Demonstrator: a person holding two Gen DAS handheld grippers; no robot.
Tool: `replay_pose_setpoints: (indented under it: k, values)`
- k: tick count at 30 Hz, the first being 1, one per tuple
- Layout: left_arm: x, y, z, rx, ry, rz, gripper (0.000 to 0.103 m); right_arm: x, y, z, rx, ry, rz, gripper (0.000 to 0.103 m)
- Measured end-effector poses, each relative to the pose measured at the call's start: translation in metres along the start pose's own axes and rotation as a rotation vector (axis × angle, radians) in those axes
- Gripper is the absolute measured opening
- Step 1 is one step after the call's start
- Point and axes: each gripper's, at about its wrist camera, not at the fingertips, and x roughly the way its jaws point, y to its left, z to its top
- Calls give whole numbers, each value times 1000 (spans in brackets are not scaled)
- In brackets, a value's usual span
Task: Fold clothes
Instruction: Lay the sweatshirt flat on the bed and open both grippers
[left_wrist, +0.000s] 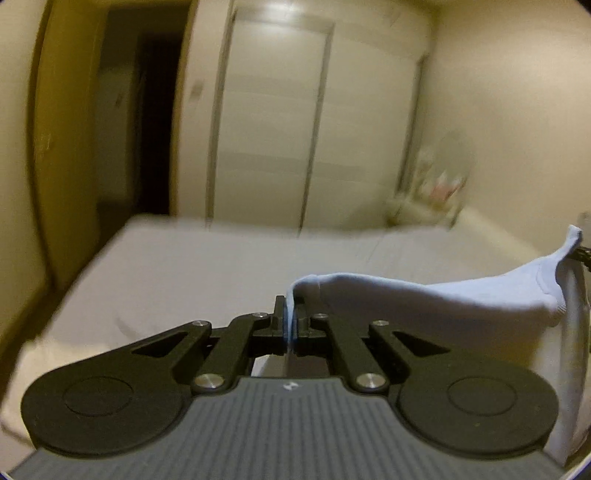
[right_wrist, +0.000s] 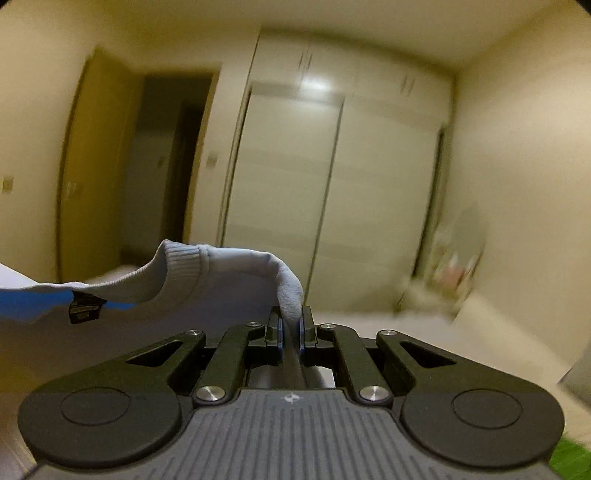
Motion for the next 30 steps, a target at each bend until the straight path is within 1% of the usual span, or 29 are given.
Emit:
replay_pose_setpoints:
  k: [2,5,6,7,8,9,10,11,13,14,17,19,21,26,28,30]
  values:
    - [66,16,-2,-21,96,40,1,72,3,-12,-1,85,43,6]
    - [183,42,-5,-69,228,136,2,197,15,-32,-8,207,91,6]
    - [218,53,-9,-94,284,168,7,240,20,-40,-11,269,96,8]
    - [253,64,-14,-119,343,201,8,278,25,-50,-13,345,89,27]
    - [262,67,-23,-126,373,213,9,308,30,-62,-12,417,76,39]
    - [267,69,-32,-129,399,221,13,338,34,-74,-11,489,63,64]
    - [272,71,-41,-133,425,230,17,353,35,-87,0,536,59,69]
    - [277,74,-50,-136,450,238,21,355,35,-102,20,559,64,69]
    - [287,78,-68,-143,502,256,24,358,33,-131,60,605,73,79]
    - [292,80,-77,-147,528,264,24,355,27,-149,88,635,75,79]
    - [271,72,-120,-138,609,241,26,325,-2,-210,200,747,66,78]
    - [254,67,-148,-136,660,226,27,287,-24,-249,290,823,36,77]
    - [242,60,-159,-155,681,215,28,246,-48,-286,371,896,0,77]
    - [212,42,-183,-205,730,189,30,145,-88,-344,520,1049,-113,77]
    - [200,34,-193,-225,749,178,31,109,-93,-362,604,1081,-151,77]
    - [188,27,-202,-245,768,168,31,87,-98,-376,677,1084,-187,77]
